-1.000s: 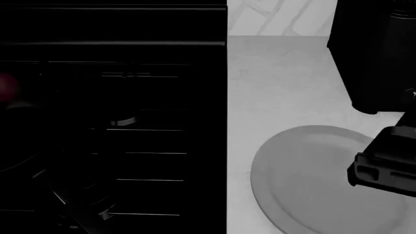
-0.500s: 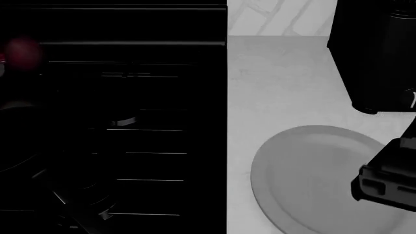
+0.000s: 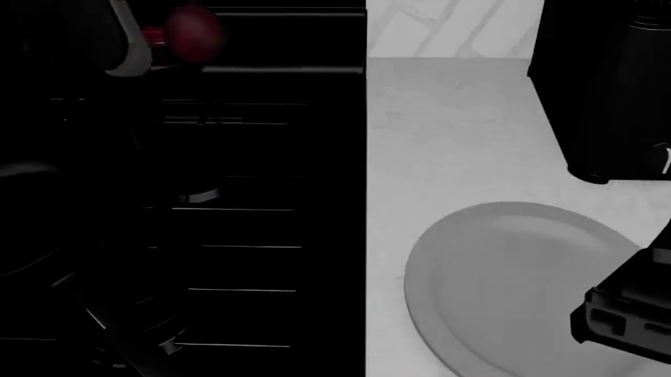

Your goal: Pick the beet from the pan and place it on the plate.

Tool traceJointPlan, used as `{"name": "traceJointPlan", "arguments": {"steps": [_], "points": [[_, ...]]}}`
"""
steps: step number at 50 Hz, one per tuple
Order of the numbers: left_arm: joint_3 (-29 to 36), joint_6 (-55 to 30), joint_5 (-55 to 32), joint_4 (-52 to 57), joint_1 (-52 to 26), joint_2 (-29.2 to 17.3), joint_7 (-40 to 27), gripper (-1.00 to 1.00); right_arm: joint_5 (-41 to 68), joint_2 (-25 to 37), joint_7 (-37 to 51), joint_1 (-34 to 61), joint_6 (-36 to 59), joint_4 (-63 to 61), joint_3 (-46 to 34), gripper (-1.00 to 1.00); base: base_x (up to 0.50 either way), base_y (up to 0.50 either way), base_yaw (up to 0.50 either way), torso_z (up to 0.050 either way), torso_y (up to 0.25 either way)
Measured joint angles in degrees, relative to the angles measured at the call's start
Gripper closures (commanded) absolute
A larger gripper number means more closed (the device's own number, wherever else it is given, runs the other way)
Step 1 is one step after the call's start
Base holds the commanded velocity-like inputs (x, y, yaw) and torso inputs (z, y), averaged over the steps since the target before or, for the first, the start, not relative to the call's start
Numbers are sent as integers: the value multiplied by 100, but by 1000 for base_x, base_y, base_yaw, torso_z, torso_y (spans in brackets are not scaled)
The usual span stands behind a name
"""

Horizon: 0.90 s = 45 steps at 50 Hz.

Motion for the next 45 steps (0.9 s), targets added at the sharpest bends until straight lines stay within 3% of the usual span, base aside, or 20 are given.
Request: {"name": "traceJointPlan", "arguments": {"steps": [21, 27, 35, 45], "points": [[313, 1479, -502, -2088, -445, 1121, -262, 100, -327, 0, 188, -330, -335, 13, -227, -100, 0, 0, 0, 0, 0], [662, 1921, -973, -2690, -565, 1315, -440, 100, -435, 0, 261, -419, -400, -5, -286, -100, 0, 0, 0, 0, 0], [1627, 2609, -2167, -3502, -831, 1449, -800, 100, -690, 0, 400, -579, -503, -23, -412, -100, 0, 0, 0, 0, 0], [3744, 3557, -4481, -4311, -1228, 1523, -1346, 100, -1154, 0, 632, -878, -717, -31, -671, -100, 0, 0, 0, 0, 0]]}}
